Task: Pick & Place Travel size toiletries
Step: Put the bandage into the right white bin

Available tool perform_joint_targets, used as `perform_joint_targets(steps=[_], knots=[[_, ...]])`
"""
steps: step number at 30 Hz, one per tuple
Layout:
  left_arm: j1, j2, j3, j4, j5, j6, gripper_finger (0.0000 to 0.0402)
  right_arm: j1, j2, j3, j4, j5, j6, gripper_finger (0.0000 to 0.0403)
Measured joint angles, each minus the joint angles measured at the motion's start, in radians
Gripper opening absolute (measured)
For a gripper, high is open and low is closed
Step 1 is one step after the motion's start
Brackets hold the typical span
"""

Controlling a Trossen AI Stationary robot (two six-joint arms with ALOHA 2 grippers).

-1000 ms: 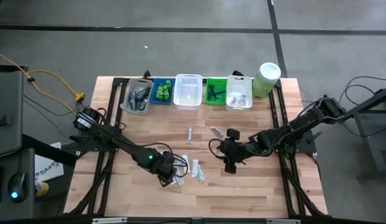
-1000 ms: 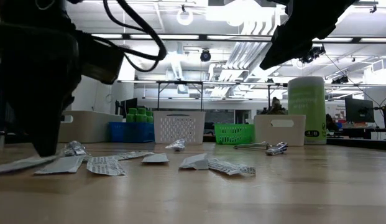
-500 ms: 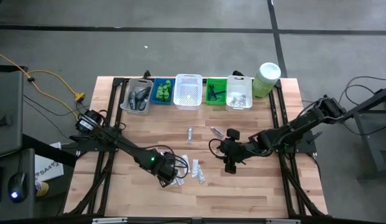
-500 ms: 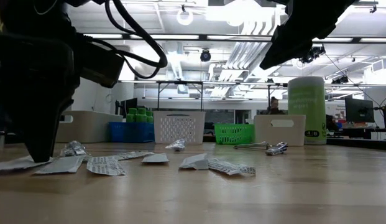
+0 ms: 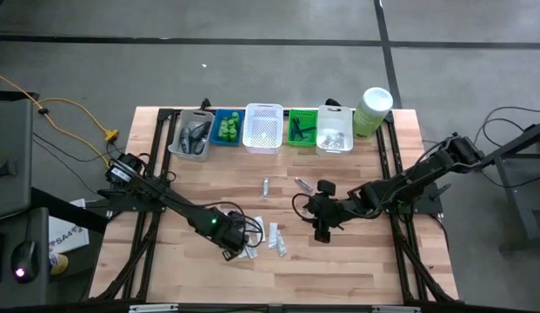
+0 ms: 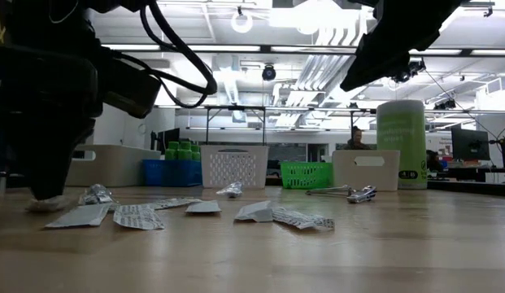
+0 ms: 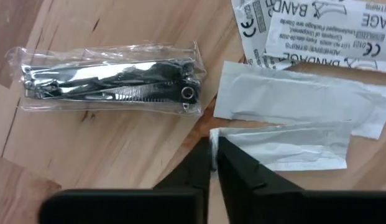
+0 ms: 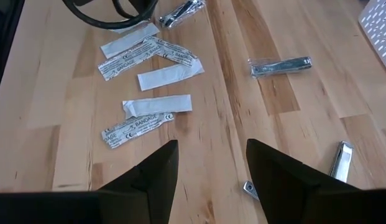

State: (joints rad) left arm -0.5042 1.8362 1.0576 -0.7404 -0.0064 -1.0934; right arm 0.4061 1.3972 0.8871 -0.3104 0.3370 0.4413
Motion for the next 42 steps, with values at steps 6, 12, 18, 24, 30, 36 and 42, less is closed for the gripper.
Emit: perform_joint_targets(steps=[6,12,18,24,30,36,42], knots=[[-0.009,-0.034,-0.002,-0.076,-0.005,0.041,0.0003,0.0,0.0,0.0,0.0,0.002,0.01,0.0183],[-0.022,-0.167,-0.008,-0.161,-0.152,0.056,0.0002,0.0,0.0,0.0,0.023,0.004,0.054,0.0183],[-0.035,-0.259,-0.007,-0.104,-0.411,0.124,0.0001,-0.002,0.09,0.0,0.28,0.014,-0.028,0.0183],[-0.033,-0.27,-0.005,-0.015,-0.676,0.248,0.0,-0.019,0.269,0.0,0.657,0.079,-0.114,0.0183],[-0.033,-0.272,-0.004,0.064,-0.878,0.382,0.0,-0.028,0.415,0.0,0.87,0.24,-0.156,0.0183],[-0.033,-0.266,-0.003,0.175,-1.027,0.568,0.0,-0.059,0.498,0.0,1.029,0.241,-0.208,0.0183],[-0.032,-0.266,-0.003,0.241,-1.058,0.656,0.0,-0.073,0.541,0.0,1.14,0.242,-0.237,0.0183]])
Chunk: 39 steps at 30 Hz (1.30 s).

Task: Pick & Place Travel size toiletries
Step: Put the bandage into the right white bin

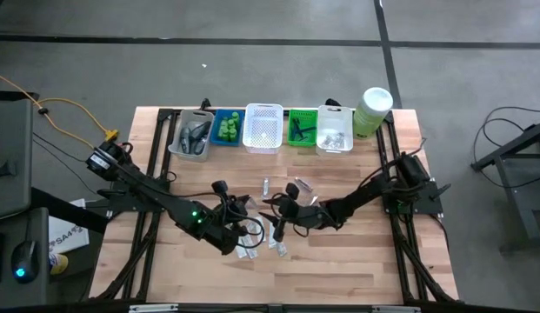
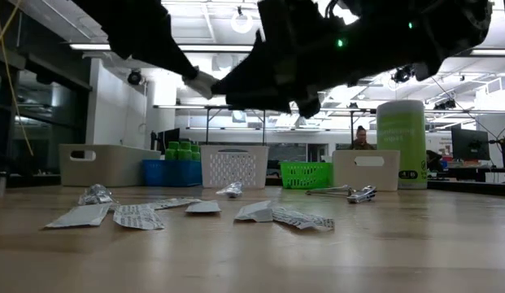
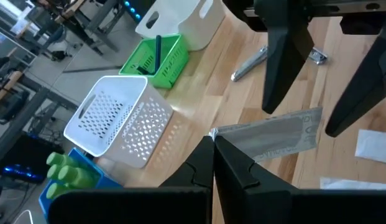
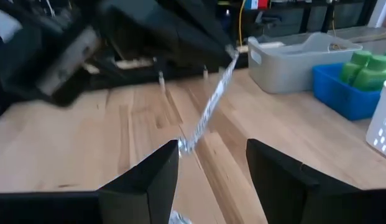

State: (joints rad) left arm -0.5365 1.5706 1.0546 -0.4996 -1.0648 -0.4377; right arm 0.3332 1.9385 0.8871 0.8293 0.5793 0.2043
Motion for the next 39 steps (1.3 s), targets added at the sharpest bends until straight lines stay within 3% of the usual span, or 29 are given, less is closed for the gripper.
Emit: perform_joint_targets(steps=[6,18,21,28,33,39], knots=[[0.0,0.0,0.0,0.003,-0.002,-0.003,0.0,-0.002,0.0,0.0,0.085,-0.011,-0.037,0.0183],[0.0,0.0,0.0,0.094,-0.012,0.065,0.0,-0.028,0.0,0.0,0.08,-0.04,-0.022,0.0173],[0.0,0.0,0.0,0.102,-0.011,0.075,0.0,-0.029,0.0,0.0,0.08,-0.058,-0.015,0.0141],[0.0,0.0,0.0,0.099,0.05,0.076,0.0003,-0.029,0.0,0.0,0.079,-0.077,-0.015,0.0012],[0.0,0.0,0.0,0.094,0.078,0.081,0.0046,-0.029,0.0,0.0,0.059,-0.084,0.019,0.0003],[0.0,-0.021,0.0,0.08,0.064,0.097,0.015,-0.041,-0.006,0.0,0.016,-0.075,0.043,0.0002]])
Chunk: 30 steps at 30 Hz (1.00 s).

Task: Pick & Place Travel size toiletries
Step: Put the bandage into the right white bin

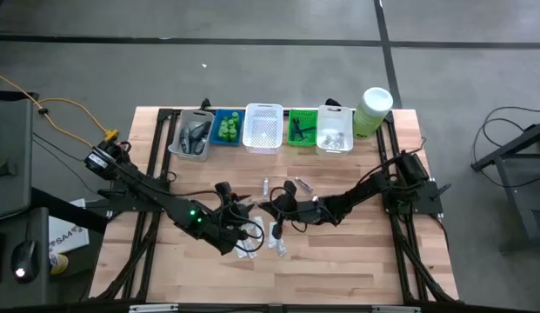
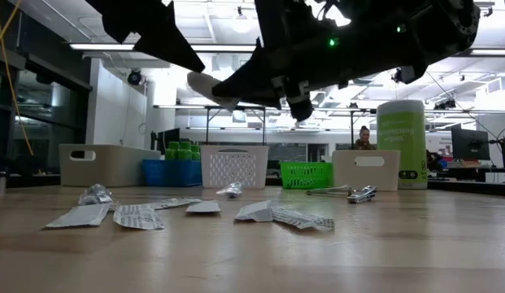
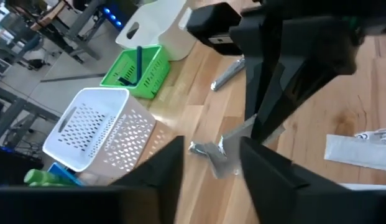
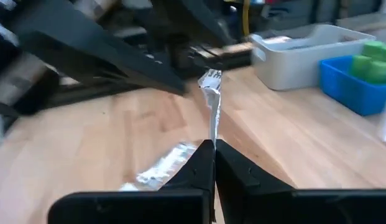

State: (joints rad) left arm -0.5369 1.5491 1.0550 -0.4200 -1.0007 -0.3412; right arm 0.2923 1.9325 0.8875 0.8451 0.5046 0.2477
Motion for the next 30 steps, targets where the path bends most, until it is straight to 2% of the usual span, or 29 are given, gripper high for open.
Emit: perform_joint_targets(steps=[5,9,14,18,23,26,30], knots=[[0.0,-0.056,0.001,-0.1,-0.003,-0.083,0.0212,-0.026,-0.085,0.0,-0.182,0.117,0.025,0.0002],[0.0,-0.095,0.001,-0.233,0.001,-0.23,0.022,-0.074,-0.219,0.001,-0.428,0.233,0.089,0.0002],[-0.002,-0.097,0.001,-0.373,0.023,-0.379,0.0221,-0.196,-0.381,0.001,-0.839,0.363,0.234,0.0002],[-0.002,-0.097,-0.02,-0.407,0.028,-0.446,0.0221,-0.33,-0.467,0.0,-1.105,0.361,0.357,0.0002],[-0.009,-0.097,-0.047,-0.421,0.046,-0.491,0.0221,-0.486,-0.497,0.0,-1.385,0.345,0.502,0.0003],[-0.011,-0.097,-0.069,-0.42,0.05,-0.515,0.0221,-0.58,-0.489,0.0,-1.458,0.263,0.511,0.0003],[-0.04,-0.097,-0.09,-0.447,0.032,-0.574,0.0221,-0.665,-0.452,0.0,-1.462,0.178,0.46,0.0008]])
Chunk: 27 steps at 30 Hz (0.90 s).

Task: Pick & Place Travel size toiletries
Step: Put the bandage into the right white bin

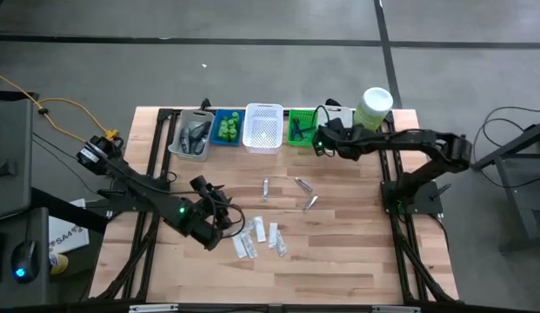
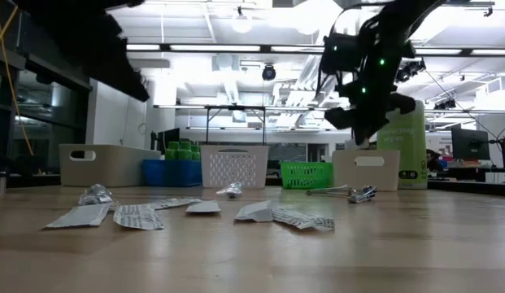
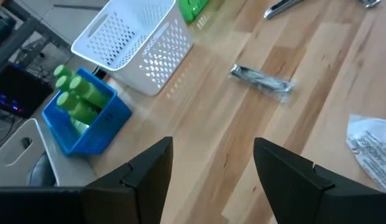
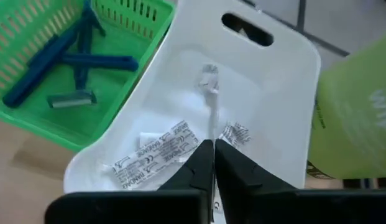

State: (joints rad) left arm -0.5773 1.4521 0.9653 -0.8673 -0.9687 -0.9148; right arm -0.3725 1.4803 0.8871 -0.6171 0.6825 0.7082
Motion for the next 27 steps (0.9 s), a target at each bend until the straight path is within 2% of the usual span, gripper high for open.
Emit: perform_joint_targets(steps=[4,9,13,19,23,27], knots=[[-0.05,0.0,-0.001,-0.071,-0.017,-0.089,0.0221,-0.044,0.015,0.0,0.008,-0.025,-0.051,0.0044],[-0.121,0.0,-0.001,-0.195,-0.048,-0.242,0.0221,-0.056,0.013,0.0,0.005,-0.04,-0.054,0.012],[-0.187,-0.007,-0.056,-0.256,-0.099,-0.411,0.0221,-0.028,-0.02,0.0,0.019,-0.202,-0.075,0.0166],[-0.275,-0.03,-0.193,-0.258,-0.103,-0.655,0.0221,0.123,-0.067,0.0,0.075,-0.348,-0.162,0.0185],[-0.321,-0.035,-0.255,-0.25,-0.101,-0.776,0.0221,0.259,-0.077,0.0,0.147,-0.375,-0.191,0.0182],[-0.341,-0.036,-0.272,-0.246,-0.098,-0.799,0.0221,0.39,-0.075,0.0,0.245,-0.395,-0.245,0.018]])
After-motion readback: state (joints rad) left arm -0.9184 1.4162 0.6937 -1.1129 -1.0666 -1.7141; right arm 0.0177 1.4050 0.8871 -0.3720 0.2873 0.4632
